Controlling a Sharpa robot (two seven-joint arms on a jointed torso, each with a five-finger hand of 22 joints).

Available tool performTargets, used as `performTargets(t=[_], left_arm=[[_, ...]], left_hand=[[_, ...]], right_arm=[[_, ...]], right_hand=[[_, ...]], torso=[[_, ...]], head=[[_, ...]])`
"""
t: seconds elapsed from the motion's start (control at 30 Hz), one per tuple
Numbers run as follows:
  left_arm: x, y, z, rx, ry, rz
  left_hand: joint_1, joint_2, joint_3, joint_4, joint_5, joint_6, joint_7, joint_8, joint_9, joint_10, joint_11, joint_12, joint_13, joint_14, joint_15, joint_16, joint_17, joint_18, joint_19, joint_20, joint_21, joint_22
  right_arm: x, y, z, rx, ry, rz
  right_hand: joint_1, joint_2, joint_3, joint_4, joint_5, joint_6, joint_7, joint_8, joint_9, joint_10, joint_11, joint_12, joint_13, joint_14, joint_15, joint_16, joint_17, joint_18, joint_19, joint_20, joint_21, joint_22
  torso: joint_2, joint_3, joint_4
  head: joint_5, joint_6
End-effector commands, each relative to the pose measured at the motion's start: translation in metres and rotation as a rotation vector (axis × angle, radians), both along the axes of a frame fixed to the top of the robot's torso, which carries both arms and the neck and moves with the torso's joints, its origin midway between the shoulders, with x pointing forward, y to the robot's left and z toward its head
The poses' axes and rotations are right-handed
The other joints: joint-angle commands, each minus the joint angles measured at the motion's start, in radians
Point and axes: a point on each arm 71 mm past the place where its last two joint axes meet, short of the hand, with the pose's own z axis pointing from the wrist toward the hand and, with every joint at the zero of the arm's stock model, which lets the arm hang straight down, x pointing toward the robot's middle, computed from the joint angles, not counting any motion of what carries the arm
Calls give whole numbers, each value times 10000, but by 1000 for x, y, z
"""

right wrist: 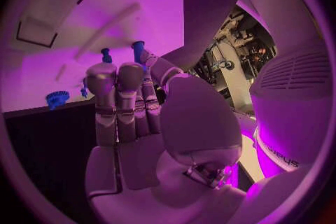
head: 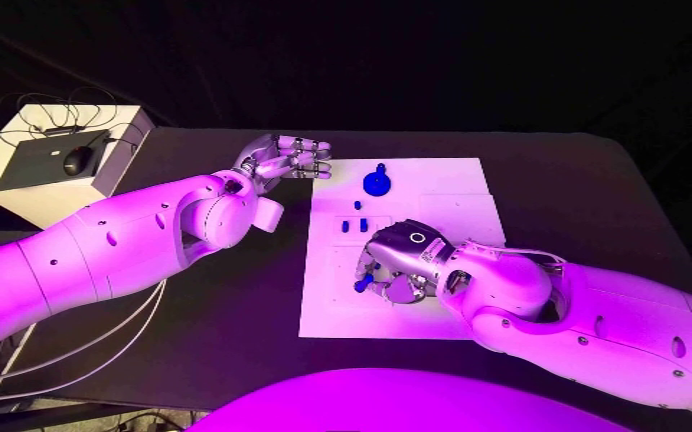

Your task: Assemble the parts on the task board

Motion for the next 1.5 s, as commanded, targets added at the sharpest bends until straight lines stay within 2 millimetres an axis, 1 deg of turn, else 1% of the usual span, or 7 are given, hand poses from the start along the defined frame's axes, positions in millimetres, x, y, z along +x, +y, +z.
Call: performTargets(t=[0.03,0.53,0.73,0.8,1.33,1.4,1.5], left_arm=[[0,-2,1,-103,-42,-183],[0,-2,1,-105,-29,-195],[-1,-2,1,-106,-22,-201],[-1,-2,1,-104,-18,-201],[-1,-2,1,-85,4,-185],[-1,-1,1,-83,8,-185],[-1,-1,1,-79,10,-179]], left_hand=[[-25,4,-2,40,-25,7,-8,-2,10,-5,-49,-16,-11,17,-24,-14,16,-111,39,1,28,-9],[-18,7,-22,75,-25,1,-8,0,11,-13,-45,-14,-11,9,-19,-12,15,-111,39,7,22,-33],[-18,7,-22,75,-25,1,-8,0,11,-13,-45,-14,-11,9,-19,-12,15,-111,39,7,22,-33],[-21,10,-26,85,-23,2,-8,0,11,-15,-45,-14,-11,8,-18,-12,16,-110,41,8,21,-37],[-25,11,-35,108,-21,-19,-2,-6,9,-28,-41,-16,-11,-2,-14,-16,14,-108,41,13,18,-50],[-25,11,-35,108,-21,-19,-2,-6,9,-28,-41,-16,-11,-2,-14,-16,14,-108,41,13,18,-50],[-26,9,-39,112,-22,-21,-2,-4,9,-31,-40,-15,-11,-5,-13,-15,14,-108,40,14,16,-54]], right_arm=[[-2,0,-1,-196,-33,113],[-3,5,0,-204,-24,181],[0,9,-3,-175,9,206],[1,10,-5,-169,72,220],[0,13,-10,92,346,284],[0,13,-10,117,384,289],[0,12,-10,175,396,264]], right_hand=[[412,523,30,-36,33,32,7,44,15,657,-446,47,14,-17,-45,-20,8,106,-8,-46,63,816],[393,525,33,-44,53,31,6,43,21,657,-445,45,14,-21,-45,-19,22,106,-15,-46,62,813],[337,472,-37,7,320,-114,64,22,-14,470,-387,38,4,-25,-13,-47,8,120,-40,-30,-55,787],[201,356,-156,70,807,-411,127,6,-100,285,-326,35,-1,-25,28,-45,7,136,-46,1,-114,775],[99,169,-962,362,891,-766,104,12,-175,82,-288,32,-9,-28,68,-5,-10,172,16,72,-279,757],[52,89,-1048,399,926,-794,102,11,-179,39,-274,32,-11,-23,79,4,-12,173,30,77,-293,759],[-90,-55,-1239,488,1172,-845,78,10,-183,-102,-237,27,-14,-25,103,12,-13,180,39,91,-343,750]], torso=[[3,0,-3],[7,-9,6],[-1,-5,5],[3,-3,10],[-2,2,3],[-1,1,2],[4,-1,-1]], head=[[5,4],[-10,22],[-19,14],[-12,18],[-18,4],[-26,-2],[-51,2]])
